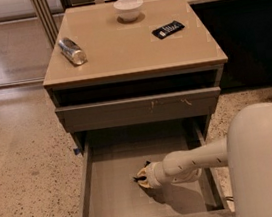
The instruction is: Place rxbar chocolate into middle drawer
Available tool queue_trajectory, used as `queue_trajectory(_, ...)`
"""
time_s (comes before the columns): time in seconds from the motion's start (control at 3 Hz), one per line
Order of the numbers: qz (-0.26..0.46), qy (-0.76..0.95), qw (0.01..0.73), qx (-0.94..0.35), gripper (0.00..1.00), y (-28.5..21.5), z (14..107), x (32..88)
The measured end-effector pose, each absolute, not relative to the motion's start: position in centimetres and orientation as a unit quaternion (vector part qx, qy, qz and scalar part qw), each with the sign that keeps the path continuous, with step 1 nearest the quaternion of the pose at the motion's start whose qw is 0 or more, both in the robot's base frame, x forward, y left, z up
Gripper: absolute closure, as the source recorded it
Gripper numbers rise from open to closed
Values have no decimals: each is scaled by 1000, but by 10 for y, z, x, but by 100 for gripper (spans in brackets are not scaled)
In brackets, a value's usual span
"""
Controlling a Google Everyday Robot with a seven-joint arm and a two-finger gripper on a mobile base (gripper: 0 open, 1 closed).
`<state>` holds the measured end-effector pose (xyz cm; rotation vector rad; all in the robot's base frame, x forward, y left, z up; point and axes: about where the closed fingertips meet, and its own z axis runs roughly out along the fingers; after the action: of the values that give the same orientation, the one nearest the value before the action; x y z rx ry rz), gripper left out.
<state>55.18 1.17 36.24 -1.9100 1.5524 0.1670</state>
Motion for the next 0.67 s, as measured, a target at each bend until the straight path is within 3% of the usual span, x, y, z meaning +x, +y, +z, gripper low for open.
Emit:
queue_trajectory(0.33,64,594,331,-731,12,12,362,552)
queue_trajectory(0.67,64,594,331,-731,0,12,362,552)
